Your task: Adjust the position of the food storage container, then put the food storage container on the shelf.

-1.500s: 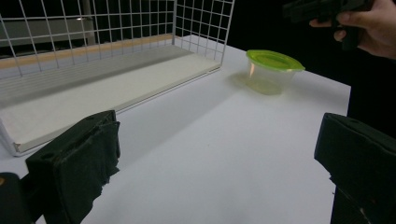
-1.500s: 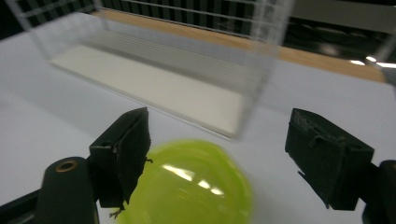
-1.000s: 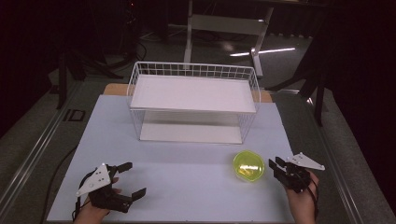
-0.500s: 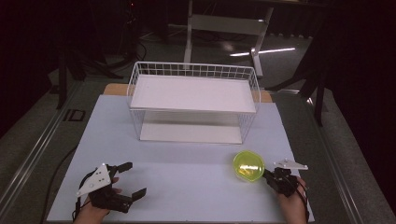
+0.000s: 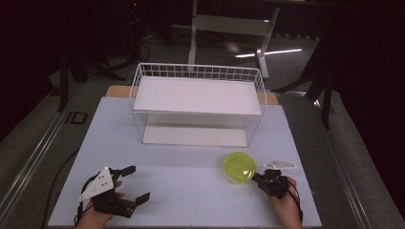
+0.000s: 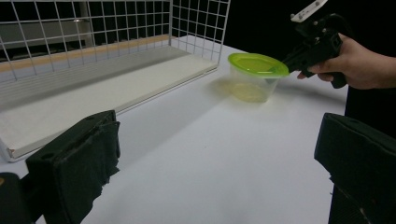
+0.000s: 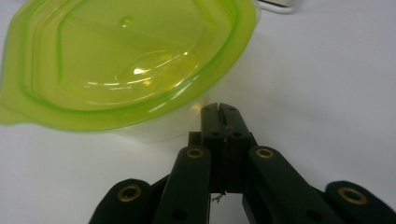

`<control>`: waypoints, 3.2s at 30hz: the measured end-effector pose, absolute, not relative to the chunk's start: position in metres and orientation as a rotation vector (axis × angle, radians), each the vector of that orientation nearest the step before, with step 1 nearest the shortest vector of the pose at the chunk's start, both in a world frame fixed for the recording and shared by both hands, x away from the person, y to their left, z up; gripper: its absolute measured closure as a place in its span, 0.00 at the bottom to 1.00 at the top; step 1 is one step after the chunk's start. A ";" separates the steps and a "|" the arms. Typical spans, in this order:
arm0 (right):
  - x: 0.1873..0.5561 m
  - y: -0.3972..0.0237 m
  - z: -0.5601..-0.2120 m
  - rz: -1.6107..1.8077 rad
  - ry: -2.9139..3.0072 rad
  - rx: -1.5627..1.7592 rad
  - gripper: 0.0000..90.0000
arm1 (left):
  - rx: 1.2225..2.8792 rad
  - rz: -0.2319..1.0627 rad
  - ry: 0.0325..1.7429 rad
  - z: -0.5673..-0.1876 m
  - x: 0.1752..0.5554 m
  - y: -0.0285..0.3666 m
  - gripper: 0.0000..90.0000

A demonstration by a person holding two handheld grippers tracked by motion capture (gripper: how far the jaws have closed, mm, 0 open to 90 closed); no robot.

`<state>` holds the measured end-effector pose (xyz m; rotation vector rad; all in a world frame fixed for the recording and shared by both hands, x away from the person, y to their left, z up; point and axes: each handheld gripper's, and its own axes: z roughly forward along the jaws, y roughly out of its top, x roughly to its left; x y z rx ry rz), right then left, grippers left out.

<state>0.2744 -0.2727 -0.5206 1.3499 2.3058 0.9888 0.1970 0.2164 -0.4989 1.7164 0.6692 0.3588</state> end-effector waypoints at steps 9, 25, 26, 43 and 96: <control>0.283 -0.233 -0.524 0.999 2.407 1.279 1.00 | 1.717 0.362 0.664 -0.498 0.196 0.217 0.01; 0.309 -0.228 -0.522 1.024 2.378 1.293 1.00 | 1.722 0.367 0.663 -0.498 0.196 0.217 0.01; 0.307 -0.226 -0.522 1.033 2.386 1.292 1.00 | 1.722 0.365 0.665 -0.498 0.196 0.218 0.01; 0.295 -0.176 -0.527 1.099 2.514 1.202 1.00 | 1.723 0.365 0.658 -0.498 0.195 0.217 0.01; 0.277 -0.165 -0.500 1.204 2.470 1.076 0.67 | 1.750 0.312 0.636 -0.498 0.197 0.211 0.01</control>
